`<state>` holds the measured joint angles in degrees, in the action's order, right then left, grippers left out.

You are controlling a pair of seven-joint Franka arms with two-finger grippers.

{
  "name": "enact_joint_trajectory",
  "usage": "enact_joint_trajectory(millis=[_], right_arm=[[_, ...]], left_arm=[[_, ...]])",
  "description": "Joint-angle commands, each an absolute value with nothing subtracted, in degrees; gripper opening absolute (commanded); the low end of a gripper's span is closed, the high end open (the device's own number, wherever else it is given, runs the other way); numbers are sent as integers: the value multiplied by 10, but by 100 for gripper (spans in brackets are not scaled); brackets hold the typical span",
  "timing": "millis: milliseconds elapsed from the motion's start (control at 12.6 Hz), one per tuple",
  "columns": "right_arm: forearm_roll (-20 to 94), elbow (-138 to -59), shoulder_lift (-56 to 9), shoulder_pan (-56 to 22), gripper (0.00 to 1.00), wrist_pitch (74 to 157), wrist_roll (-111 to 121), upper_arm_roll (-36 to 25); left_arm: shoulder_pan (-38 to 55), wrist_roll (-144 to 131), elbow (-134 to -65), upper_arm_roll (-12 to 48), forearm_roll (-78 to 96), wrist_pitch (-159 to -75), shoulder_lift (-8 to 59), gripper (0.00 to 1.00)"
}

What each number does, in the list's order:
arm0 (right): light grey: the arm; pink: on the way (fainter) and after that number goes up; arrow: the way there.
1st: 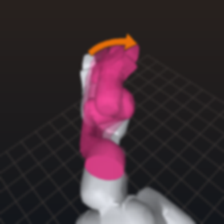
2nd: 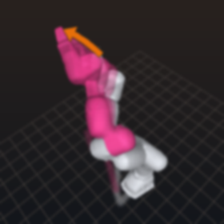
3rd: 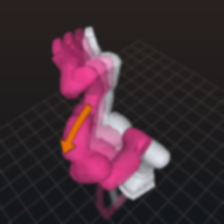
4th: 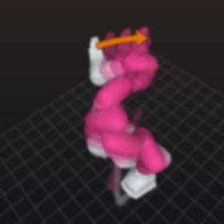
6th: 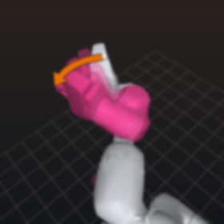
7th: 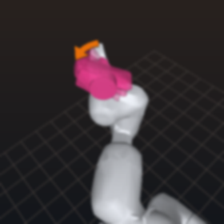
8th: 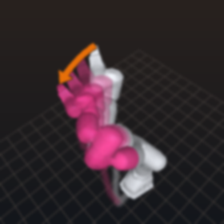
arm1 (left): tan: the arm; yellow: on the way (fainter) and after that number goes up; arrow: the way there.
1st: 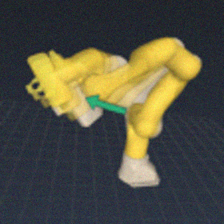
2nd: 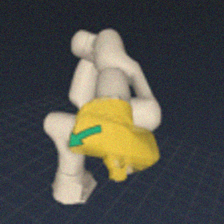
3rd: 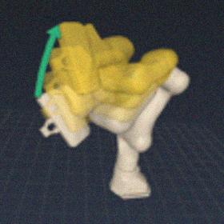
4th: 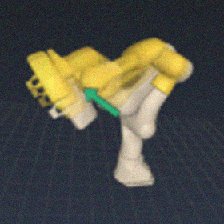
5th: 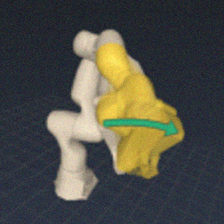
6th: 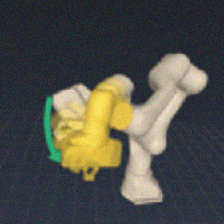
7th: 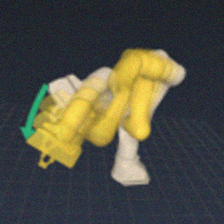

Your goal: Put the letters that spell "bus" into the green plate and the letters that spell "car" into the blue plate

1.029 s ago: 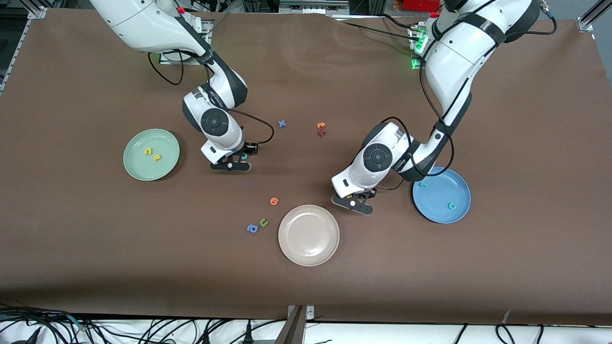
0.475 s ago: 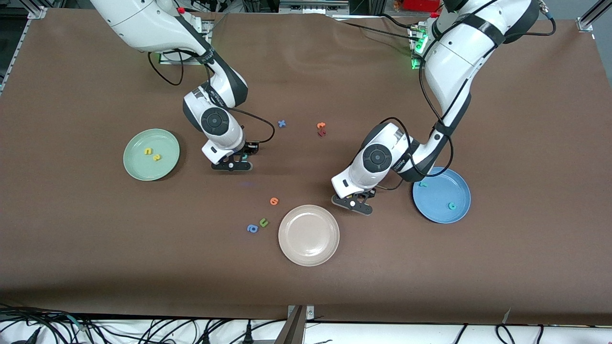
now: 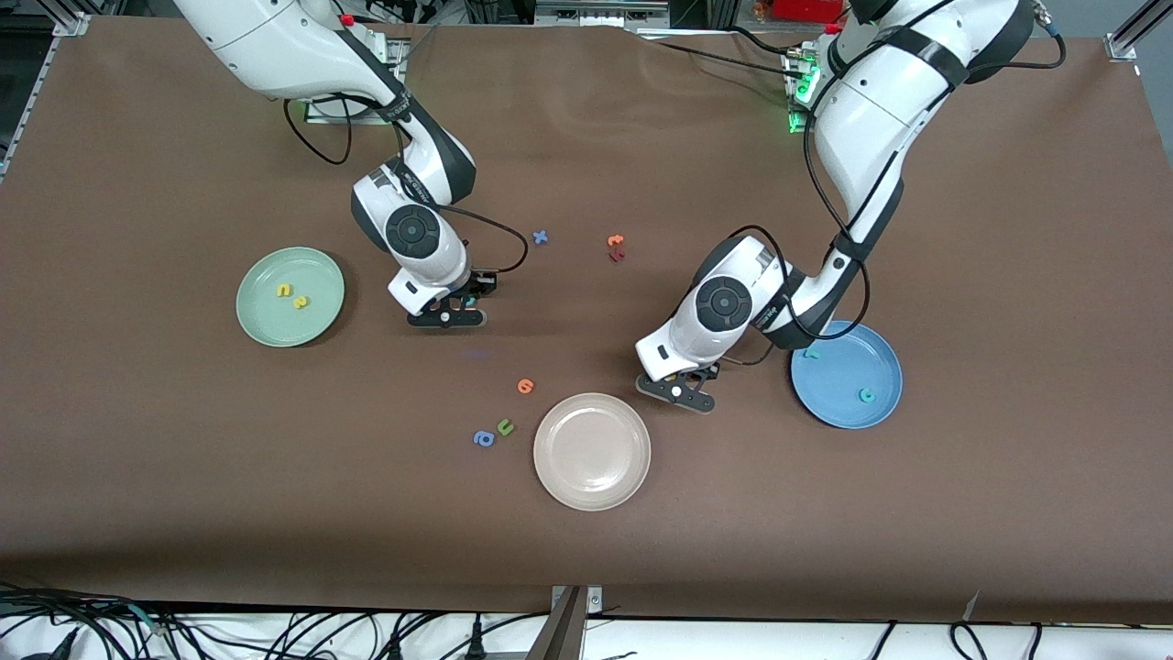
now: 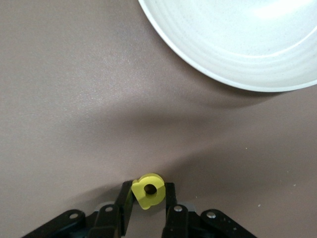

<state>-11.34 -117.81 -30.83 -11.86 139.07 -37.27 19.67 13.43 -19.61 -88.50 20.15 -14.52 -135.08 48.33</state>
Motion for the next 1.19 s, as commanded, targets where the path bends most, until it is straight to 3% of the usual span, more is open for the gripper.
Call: enact_joint_trajectory(millis=[0, 475, 713, 1109], right_arm=[[-123, -1184, -310, -117, 23, 1397, -368, 195], [-122, -1167, -285, -112, 21, 1366, -346, 188], [-120, -1117, -259, -111, 21, 1249, -292, 162], [-109, -1111, -202, -108, 21, 1135, -118, 47]], left_arm=[[135, -165, -870, 197, -149, -1340, 479, 6], [106, -143, -871, 197, -151, -1244, 448, 6], [58, -67, -874, 197, -151, -1193, 428, 6], [-22, 36, -885, 197, -189, -1111, 402, 6]])
